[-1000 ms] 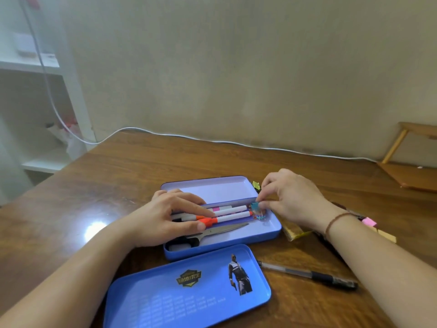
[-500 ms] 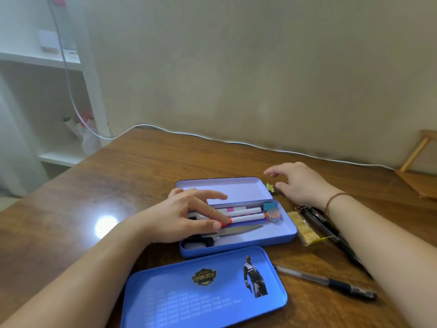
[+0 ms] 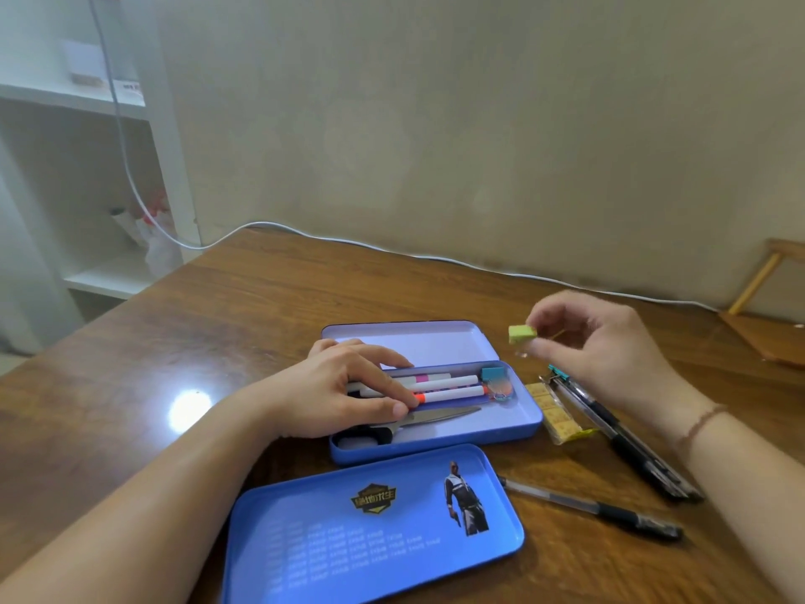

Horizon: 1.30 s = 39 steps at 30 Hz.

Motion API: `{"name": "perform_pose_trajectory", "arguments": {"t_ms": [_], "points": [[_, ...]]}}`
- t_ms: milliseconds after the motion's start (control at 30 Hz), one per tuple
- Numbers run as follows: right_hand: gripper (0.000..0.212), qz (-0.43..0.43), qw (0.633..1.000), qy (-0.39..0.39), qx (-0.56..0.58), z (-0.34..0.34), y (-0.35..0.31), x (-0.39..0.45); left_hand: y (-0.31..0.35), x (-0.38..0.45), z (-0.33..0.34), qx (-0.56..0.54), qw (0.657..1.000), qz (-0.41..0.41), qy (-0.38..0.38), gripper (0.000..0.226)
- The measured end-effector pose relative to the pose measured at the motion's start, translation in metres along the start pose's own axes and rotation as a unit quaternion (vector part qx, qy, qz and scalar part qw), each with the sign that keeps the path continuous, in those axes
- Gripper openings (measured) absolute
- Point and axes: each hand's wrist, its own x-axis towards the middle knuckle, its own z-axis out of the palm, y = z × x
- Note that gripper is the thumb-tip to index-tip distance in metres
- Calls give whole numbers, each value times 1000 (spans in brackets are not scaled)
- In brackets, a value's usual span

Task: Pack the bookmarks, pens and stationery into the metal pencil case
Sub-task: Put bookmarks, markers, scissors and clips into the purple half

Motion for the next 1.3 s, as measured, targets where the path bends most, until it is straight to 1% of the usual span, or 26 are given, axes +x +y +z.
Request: {"name": "perform_pose_trajectory", "arguments": {"t_ms": [67,133,200,300,400,433,567,633,733,800,867,967,1033,1100,1133,1167,1200,1233,1267,1300], "points": [[33,-52,997,-64,3,0,-1,-15,0,0,0,2,1000,5,3,27],[36,-96,987,-120,-40,0,4,-25,0,0,0,3,1000,10,6,30],[37,-138,974,-145,-102,0,12,-33,1,0,-1,3,1000,7,5,32],[35,-170,961,-150,-156,0,22,-40,-1,1,0,2,1000,9,7,23],[34,-177,960,-147,-159,0,24,-41,-3,1,1,5,1000,12,7,34],[34,-179,959,-152,-159,0,25,-41,-2,1,0,5,1000,11,6,34],[18,-197,946,-186,-178,-4,22,-40,-1,0,0,5,1000,1,12,18],[16,-200,937,-198,-209,-6,18,-41,-2,0,0,3,1000,-4,11,19],[15,-191,937,-191,-223,-8,14,-41,-2,0,0,-2,1000,3,7,21],[18,-189,939,-185,-220,-6,15,-40,-2,0,0,-4,1000,2,7,21],[28,-184,934,-198,-235,-4,16,-40,-2,0,0,-7,1000,-1,8,21],[40,-165,922,-223,-272,-3,17,-40,-2,0,-1,0,1000,3,2,31],[42,-146,923,-229,-274,-3,18,-39,-1,0,-1,2,1000,0,-1,23],[38,-138,927,-235,-258,-4,15,-37,-2,1,-1,-2,1000,2,3,23],[34,-140,935,-222,-237,-6,15,-35,-2,1,-1,-4,1000,7,6,28],[29,-136,951,-187,-207,-7,16,-32,-2,1,-1,-5,1000,12,9,33],[24,-116,968,-134,-178,-10,18,-27,-3,1,0,-6,1000,16,10,35],[17,-75,982,-77,-158,-12,23,-20,-4,2,0,-6,1000,18,12,35],[10,-23,986,-37,-160,-16,30,-11,-4,2,1,-7,1000,19,14,36],[8,35,980,-19,-195,-17,41,0,-4,2,1,-8,1000,19,16,36]]}}
